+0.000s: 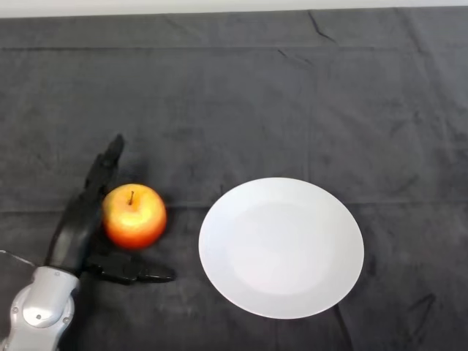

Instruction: Move the apple to the plate

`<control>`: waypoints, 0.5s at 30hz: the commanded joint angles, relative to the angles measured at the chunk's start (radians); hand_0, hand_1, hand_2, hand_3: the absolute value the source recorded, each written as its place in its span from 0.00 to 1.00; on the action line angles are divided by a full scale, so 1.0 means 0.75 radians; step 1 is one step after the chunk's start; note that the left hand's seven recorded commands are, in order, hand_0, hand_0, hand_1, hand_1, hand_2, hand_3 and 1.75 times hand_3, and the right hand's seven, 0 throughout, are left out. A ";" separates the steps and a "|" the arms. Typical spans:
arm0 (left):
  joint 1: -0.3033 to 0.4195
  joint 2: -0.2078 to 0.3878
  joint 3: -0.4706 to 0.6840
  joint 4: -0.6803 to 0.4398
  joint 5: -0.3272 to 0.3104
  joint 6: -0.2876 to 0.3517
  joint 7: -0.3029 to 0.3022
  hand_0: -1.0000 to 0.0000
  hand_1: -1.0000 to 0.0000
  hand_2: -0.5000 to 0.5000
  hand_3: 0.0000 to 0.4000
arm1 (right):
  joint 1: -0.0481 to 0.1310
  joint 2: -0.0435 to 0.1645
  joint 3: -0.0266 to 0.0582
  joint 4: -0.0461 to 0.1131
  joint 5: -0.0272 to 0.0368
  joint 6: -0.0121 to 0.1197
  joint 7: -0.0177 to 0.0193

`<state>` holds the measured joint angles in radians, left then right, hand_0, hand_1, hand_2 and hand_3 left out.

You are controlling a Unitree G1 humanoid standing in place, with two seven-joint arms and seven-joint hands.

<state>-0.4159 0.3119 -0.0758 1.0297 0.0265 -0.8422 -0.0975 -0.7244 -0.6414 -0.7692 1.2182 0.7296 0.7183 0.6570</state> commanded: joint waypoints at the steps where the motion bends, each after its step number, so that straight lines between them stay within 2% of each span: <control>1: 0.004 0.034 -0.057 -0.028 0.004 0.031 -0.014 0.00 0.05 0.48 1.00 | -0.010 -0.028 -0.021 -0.011 0.0212 -0.007 -0.0007; 15: 0.004 0.067 -0.071 -0.090 0.017 0.056 0.023 0.00 0.01 0.50 1.00 | -0.009 -0.028 -0.021 -0.012 0.0218 -0.007 -0.0015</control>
<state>-0.4156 0.3163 -0.1060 0.9966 0.0281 -0.8166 -0.0863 -0.7244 -0.6414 -0.7692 1.2182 0.7296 0.7183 0.6570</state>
